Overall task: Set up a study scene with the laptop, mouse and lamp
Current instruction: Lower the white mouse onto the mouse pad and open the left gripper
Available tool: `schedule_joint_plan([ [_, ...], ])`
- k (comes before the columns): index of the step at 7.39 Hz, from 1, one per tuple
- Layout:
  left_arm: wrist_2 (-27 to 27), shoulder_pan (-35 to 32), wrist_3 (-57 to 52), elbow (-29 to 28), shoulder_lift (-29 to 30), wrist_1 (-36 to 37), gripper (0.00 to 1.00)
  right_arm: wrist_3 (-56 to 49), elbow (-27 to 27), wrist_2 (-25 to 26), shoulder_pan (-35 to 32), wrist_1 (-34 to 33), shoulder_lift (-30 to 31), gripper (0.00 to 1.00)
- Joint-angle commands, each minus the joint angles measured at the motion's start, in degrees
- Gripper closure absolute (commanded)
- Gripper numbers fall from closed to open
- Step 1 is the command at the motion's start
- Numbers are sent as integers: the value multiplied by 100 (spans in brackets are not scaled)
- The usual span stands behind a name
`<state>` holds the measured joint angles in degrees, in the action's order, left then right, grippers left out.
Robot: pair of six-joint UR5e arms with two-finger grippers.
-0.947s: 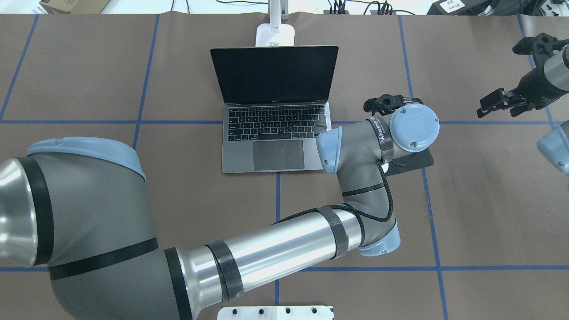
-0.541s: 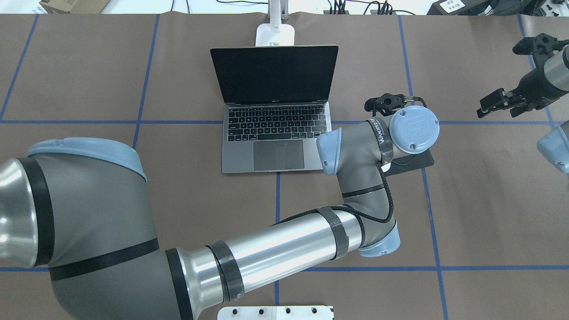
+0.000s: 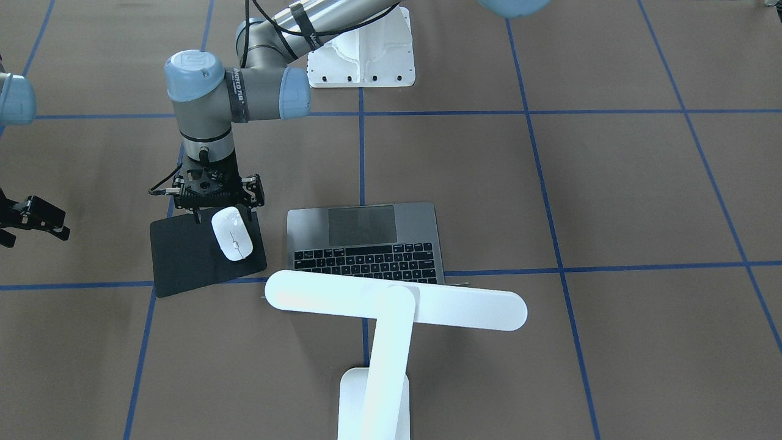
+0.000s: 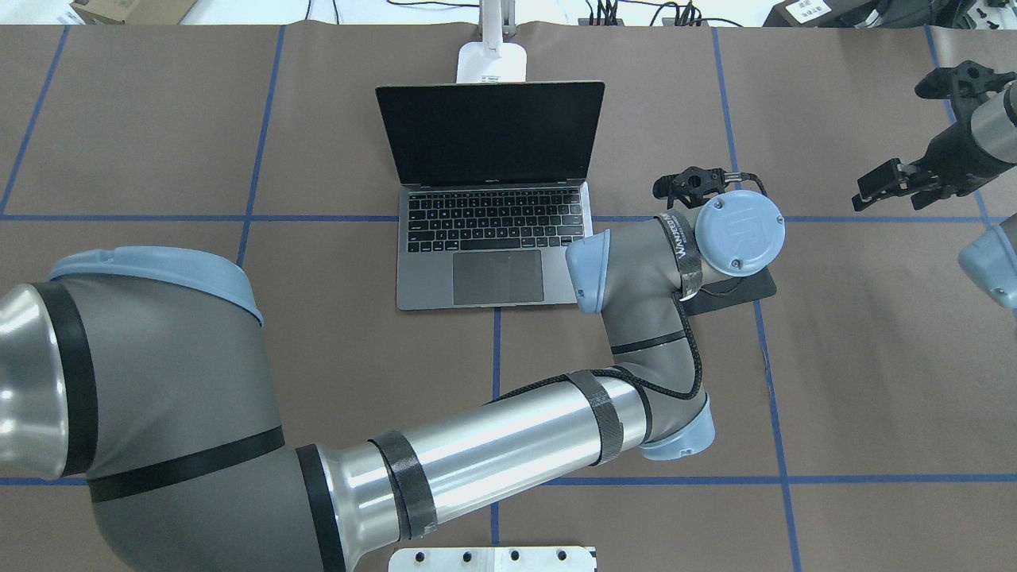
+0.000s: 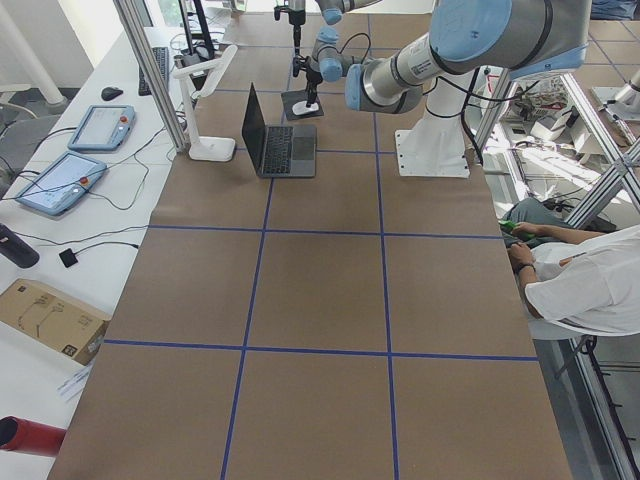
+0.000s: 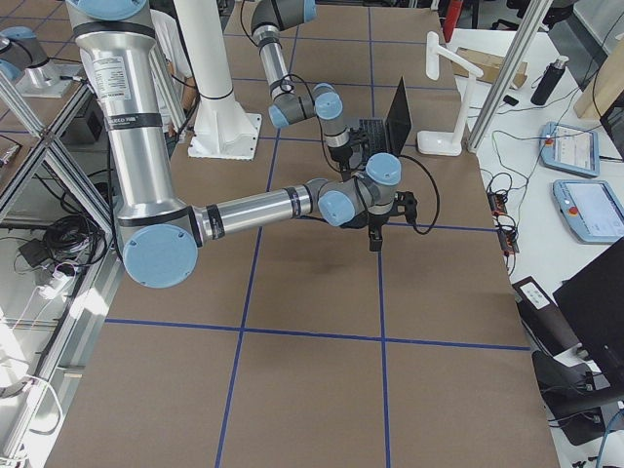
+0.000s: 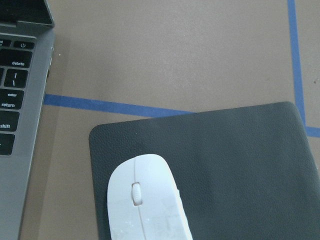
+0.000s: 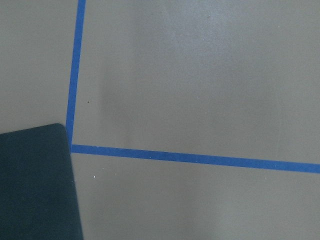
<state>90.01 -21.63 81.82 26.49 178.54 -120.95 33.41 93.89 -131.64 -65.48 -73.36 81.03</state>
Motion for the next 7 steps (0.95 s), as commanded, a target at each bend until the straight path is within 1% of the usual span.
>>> schedule_joint_plan([
  [1, 33, -43, -52, 75, 14, -61, 1, -1, 6, -11, -9, 6, -17, 1],
  [2, 121, -173, -182, 284, -4, 0, 1, -10, 6, 7, -9, 6, -26, 1],
  [3, 618, -418, -219, 634, -73, 392, 1, -19, 6, 16, -44, 6, -35, 1],
  [4, 1066, -586, -245, 1821, -648, 1127, 1, -19, 6, 25, -61, 6, -52, 1],
  [5, 1471, -727, -411, 3373, -1611, 1735, 1, -19, 6, 25, -70, 6, -61, 1],
  [6, 2032, -1033, -934, 4441, -2404, 2202, 1, -36, -2, 7, -123, 6, -35, 1],
  [7, 2281, -1288, -1357, 5009, -3056, 2233, 1, -37, 6, -45, -245, -3, -35, 1],
])
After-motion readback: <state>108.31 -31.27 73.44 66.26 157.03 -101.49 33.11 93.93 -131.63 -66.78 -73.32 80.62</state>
